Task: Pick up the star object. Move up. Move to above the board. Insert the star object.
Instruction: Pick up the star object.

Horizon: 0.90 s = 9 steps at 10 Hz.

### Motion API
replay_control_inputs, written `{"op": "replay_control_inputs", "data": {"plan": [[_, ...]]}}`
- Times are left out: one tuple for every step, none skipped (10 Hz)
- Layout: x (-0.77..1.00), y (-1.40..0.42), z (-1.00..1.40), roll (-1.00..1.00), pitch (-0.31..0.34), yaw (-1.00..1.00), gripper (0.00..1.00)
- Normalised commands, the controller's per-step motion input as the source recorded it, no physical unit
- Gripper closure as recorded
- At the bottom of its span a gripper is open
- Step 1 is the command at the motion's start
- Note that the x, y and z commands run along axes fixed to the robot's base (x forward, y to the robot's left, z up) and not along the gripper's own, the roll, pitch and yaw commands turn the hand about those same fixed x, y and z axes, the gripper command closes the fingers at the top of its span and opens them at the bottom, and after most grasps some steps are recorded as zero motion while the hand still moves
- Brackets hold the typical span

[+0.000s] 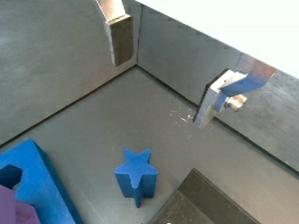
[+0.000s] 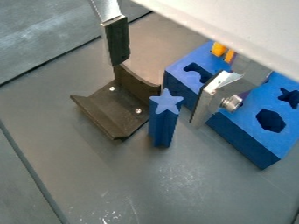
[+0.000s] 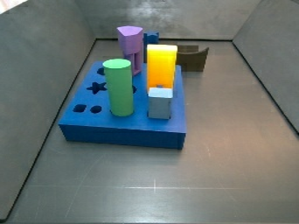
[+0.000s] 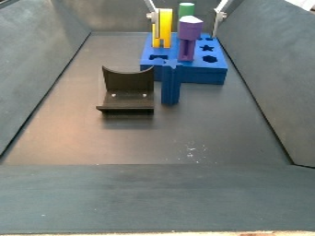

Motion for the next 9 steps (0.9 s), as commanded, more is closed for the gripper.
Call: {"op": "replay_control_inputs", "data": {"plan": [[0.28, -0.15, -0.51, 0.0, 0.0, 0.05, 0.0], [0.45, -0.09, -0.73, -0.02, 0.024, 0.1, 0.0], [0.51, -0.19, -0.81, -0.01, 0.067, 0.08, 0.0], [0.31, -0.17, -0.75, 0.0, 0.011, 0.05, 0.0], [0.27, -0.25, -0.73, -0.02, 0.0, 0.05, 0.0], [0.08, -0.31, -0.61, 0.0, 0.0, 0.1, 0.0], [0.0, -0.35, -0.47, 0.0, 0.0, 0.21, 0.0], [0.07, -0.29, -0.54, 0.0, 0.0, 0.35, 0.0], [0.01, -0.21, -0.51, -0.01, 0.0, 0.35, 0.0]]}}
